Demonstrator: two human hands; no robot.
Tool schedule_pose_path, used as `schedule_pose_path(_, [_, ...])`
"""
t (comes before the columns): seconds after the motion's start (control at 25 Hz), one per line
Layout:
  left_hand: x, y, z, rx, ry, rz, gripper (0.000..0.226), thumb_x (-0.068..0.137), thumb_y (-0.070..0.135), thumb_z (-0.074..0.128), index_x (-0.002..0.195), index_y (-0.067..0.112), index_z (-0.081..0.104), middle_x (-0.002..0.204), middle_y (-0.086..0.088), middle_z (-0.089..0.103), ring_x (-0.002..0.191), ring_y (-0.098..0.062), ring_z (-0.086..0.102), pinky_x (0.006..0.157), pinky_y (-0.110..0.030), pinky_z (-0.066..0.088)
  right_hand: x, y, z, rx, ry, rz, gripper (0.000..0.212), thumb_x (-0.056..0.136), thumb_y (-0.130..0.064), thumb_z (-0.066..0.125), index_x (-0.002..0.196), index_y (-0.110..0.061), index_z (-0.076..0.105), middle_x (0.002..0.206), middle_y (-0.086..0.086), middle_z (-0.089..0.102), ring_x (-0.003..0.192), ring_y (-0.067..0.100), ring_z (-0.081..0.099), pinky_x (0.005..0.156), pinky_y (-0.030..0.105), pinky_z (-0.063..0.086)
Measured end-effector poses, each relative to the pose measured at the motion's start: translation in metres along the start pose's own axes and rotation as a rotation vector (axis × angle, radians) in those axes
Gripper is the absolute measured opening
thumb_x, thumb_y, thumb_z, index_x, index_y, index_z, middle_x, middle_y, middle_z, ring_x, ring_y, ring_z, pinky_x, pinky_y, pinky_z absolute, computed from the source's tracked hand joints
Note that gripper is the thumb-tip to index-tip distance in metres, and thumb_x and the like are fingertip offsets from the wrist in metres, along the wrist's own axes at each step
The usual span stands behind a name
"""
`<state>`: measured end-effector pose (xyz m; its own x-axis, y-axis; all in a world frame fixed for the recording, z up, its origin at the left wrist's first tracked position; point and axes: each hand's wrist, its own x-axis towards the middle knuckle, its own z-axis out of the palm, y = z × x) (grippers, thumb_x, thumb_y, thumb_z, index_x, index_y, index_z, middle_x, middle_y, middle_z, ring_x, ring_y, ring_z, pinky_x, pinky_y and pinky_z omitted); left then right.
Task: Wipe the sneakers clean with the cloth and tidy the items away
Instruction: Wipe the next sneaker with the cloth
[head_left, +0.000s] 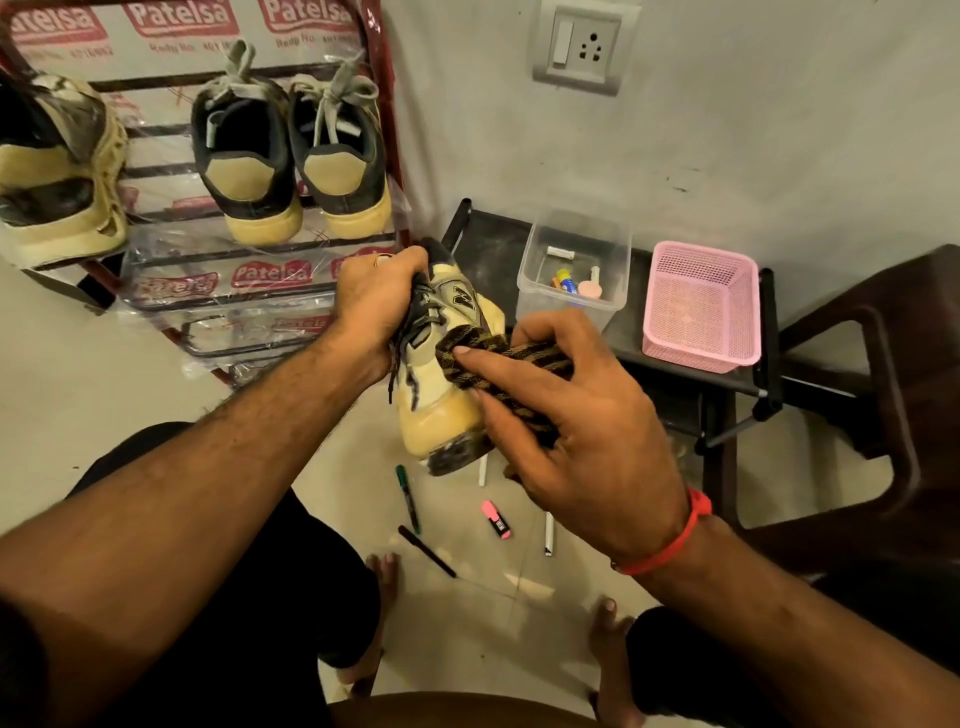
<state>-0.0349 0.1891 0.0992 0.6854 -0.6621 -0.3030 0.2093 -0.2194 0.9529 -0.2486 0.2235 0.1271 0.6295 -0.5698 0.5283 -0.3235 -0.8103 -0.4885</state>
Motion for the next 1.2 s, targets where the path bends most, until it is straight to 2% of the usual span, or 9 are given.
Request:
schedule_pose_path(0.12, [0.004, 0.0, -0.002, -0.002, 0.116, -0.11, 0.01, 0.086, 0.021, 0.066, 0.079, 0.013, 0.066, 0.078, -0.004, 0.071, 0.076, -0.024, 0.071, 0.066, -0.032, 0.056, -0.005, -0.012, -0.004, -0.146, 0.048, -0.067, 0.032, 0.096, -0.036, 0.059, 0.123, -0.022, 0.069, 0.114, 0.009, 0.059, 0.097, 0.021, 0.061, 0.064, 0.039, 0.058])
schedule_pose_path(0.2, [0.002, 0.001, -0.003, -0.033, 0.109, -0.183, 0.03, 0.095, 0.044, 0.064, 0.092, 0.014, 0.068, 0.085, -0.004, 0.076, 0.078, -0.023, 0.074, 0.061, -0.031, 0.059, -0.008, -0.01, 0.002, -0.204, 0.043, -0.069, 0.032, 0.097, -0.037, 0.058, 0.123, -0.024, 0.069, 0.114, 0.008, 0.06, 0.095, 0.022, 0.062, 0.06, 0.038, 0.057])
schedule_pose_path(0.36, [-0.017, 0.002, 0.0, 0.018, -0.228, -0.41, 0.075, 0.086, 0.08, 0.044, 0.119, 0.017, 0.069, 0.106, -0.012, 0.077, 0.095, -0.032, 0.074, 0.067, -0.05, 0.06, 0.002, 0.037, 0.014, -0.285, 0.065, 0.006, 0.033, 0.097, -0.034, 0.058, 0.125, -0.019, 0.068, 0.115, 0.011, 0.057, 0.097, 0.023, 0.059, 0.062, 0.038, 0.058])
schedule_pose_path(0.56, [-0.049, -0.004, 0.014, -0.155, -0.459, -0.564, 0.059, 0.087, 0.06, 0.065, 0.123, 0.013, 0.066, 0.115, -0.02, 0.074, 0.108, -0.044, 0.068, 0.101, -0.074, 0.038, 0.014, 0.086, 0.009, -0.243, 0.166, 0.079, 0.033, 0.094, -0.027, 0.062, 0.124, -0.013, 0.068, 0.113, 0.015, 0.054, 0.1, 0.022, 0.054, 0.078, 0.04, 0.056])
schedule_pose_path(0.72, [-0.06, -0.01, 0.018, -0.28, -0.56, -0.639, 0.057, 0.089, 0.055, 0.067, 0.127, 0.013, 0.065, 0.12, -0.022, 0.071, 0.11, -0.047, 0.068, 0.096, -0.074, 0.045, 0.017, 0.096, 0.0, -0.354, 0.14, 0.134, 0.035, 0.094, -0.032, 0.059, 0.125, -0.019, 0.067, 0.116, 0.013, 0.054, 0.099, 0.025, 0.056, 0.065, 0.04, 0.058])
schedule_pose_path(0.88, [-0.062, -0.017, 0.023, -0.241, -0.338, -0.572, 0.048, 0.091, 0.054, 0.066, 0.121, 0.017, 0.069, 0.108, -0.015, 0.077, 0.097, -0.034, 0.075, 0.075, -0.051, 0.062, 0.012, 0.086, 0.009, -0.526, 0.024, 0.033, 0.038, 0.093, -0.039, 0.052, 0.123, -0.021, 0.067, 0.113, 0.011, 0.056, 0.094, 0.027, 0.06, 0.054, 0.031, 0.054])
schedule_pose_path(1.0, [-0.06, -0.016, 0.027, -0.152, -0.147, -0.344, 0.029, 0.094, 0.042, 0.067, 0.112, 0.02, 0.068, 0.1, -0.007, 0.077, 0.081, -0.02, 0.074, 0.056, -0.032, 0.06, 0.024, 0.101, -0.006, -0.559, 0.064, 0.103, 0.033, 0.093, -0.038, 0.058, 0.122, -0.025, 0.068, 0.115, 0.011, 0.057, 0.095, 0.027, 0.06, 0.055, 0.032, 0.056])
schedule_pose_path(1.12, [-0.059, -0.012, 0.03, -0.036, -0.093, -0.133, 0.017, 0.097, 0.037, 0.065, 0.095, 0.02, 0.065, 0.087, -0.001, 0.073, 0.069, -0.013, 0.067, 0.047, -0.026, 0.054, 0.033, 0.116, -0.022, -0.472, 0.217, 0.269, 0.029, 0.093, -0.033, 0.063, 0.12, -0.025, 0.07, 0.118, 0.011, 0.057, 0.093, 0.026, 0.06, 0.058, 0.038, 0.058])
schedule_pose_path(1.2, [-0.059, -0.013, 0.031, 0.01, -0.095, -0.05, 0.019, 0.097, 0.035, 0.065, 0.09, 0.017, 0.065, 0.083, -0.006, 0.072, 0.063, -0.013, 0.068, 0.044, -0.027, 0.051, 0.025, 0.107, -0.011, -0.482, 0.167, 0.195, 0.031, 0.094, -0.034, 0.06, 0.121, -0.024, 0.07, 0.118, 0.011, 0.057, 0.095, 0.026, 0.06, 0.058, 0.034, 0.056])
